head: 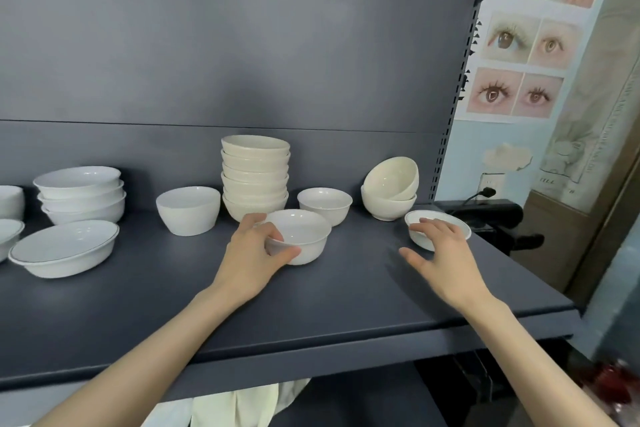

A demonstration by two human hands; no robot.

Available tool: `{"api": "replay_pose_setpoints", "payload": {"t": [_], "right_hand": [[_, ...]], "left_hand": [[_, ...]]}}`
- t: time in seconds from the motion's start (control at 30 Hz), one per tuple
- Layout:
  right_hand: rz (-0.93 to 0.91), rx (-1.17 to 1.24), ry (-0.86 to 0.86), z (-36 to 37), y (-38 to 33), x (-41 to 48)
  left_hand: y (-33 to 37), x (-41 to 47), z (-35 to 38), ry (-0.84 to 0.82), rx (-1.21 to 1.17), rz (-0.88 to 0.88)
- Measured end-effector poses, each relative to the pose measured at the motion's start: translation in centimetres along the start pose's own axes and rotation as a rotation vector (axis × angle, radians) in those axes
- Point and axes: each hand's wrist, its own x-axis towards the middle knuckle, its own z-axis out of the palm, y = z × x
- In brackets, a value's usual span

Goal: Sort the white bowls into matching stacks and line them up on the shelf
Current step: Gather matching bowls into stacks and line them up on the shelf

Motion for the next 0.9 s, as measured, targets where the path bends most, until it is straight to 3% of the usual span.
{"api": "replay_pose_setpoints", "payload": {"t": [0.17,0.37,0.7,0.9], "right_hand": [[-0.008,0.022,0.017,0.6,0.9,1.1],[-0.1,0.081,0.004,2.2,-0.3,3.8],[-0.154,0.198,-0.282,7.8,-3.4,9.6],[-0.229,0.14,-0.163,9.6,-2.8,10.5]], "left_hand": [[0.2,0.6,0.6,-0.032,-0.187,-0.017],[-0.8,1.3,0.2,-0.075,-0.245,-0.113],[-2.6,1.2,-0.5,-0.098,-0.431,-0.177],[-2.2,1.4,-0.4,-0.104,-0.475,-0.2]]}}
